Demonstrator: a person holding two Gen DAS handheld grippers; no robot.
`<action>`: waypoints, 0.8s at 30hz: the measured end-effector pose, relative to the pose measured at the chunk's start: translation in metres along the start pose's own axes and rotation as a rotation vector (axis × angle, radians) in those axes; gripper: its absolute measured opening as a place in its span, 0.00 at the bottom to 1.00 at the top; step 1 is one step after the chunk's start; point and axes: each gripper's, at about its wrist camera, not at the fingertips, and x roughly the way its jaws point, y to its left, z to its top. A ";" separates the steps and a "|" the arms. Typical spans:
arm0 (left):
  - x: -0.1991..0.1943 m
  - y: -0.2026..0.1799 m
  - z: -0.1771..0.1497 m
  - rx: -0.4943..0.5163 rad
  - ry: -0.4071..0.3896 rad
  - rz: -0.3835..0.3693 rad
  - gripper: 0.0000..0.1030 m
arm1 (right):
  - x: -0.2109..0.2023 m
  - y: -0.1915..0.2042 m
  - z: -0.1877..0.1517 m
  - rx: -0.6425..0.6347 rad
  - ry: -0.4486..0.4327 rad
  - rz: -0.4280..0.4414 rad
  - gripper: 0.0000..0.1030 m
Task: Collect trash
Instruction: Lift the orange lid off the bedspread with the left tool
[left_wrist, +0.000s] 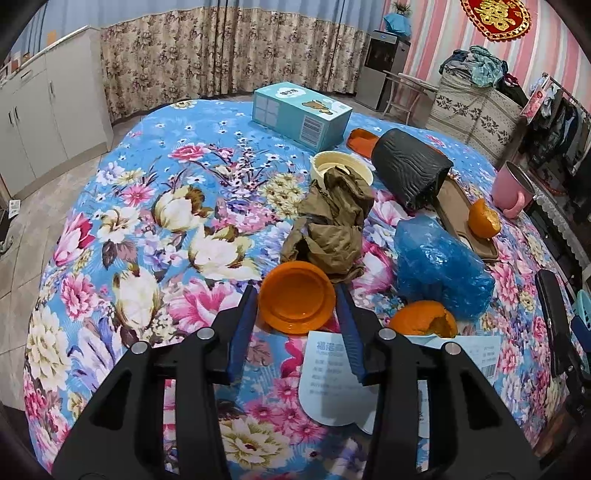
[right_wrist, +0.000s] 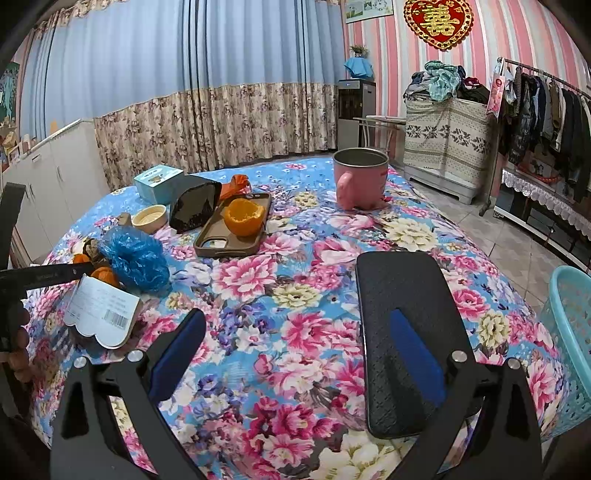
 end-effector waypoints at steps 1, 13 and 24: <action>-0.001 -0.001 0.000 0.001 -0.004 0.000 0.48 | 0.000 0.000 0.000 0.002 0.000 0.001 0.94; -0.001 -0.004 0.000 0.019 -0.007 -0.022 0.38 | 0.000 0.000 0.000 0.000 -0.001 -0.001 0.94; -0.031 0.011 0.004 0.004 -0.077 0.033 0.38 | -0.004 0.005 -0.002 -0.024 -0.007 0.013 0.94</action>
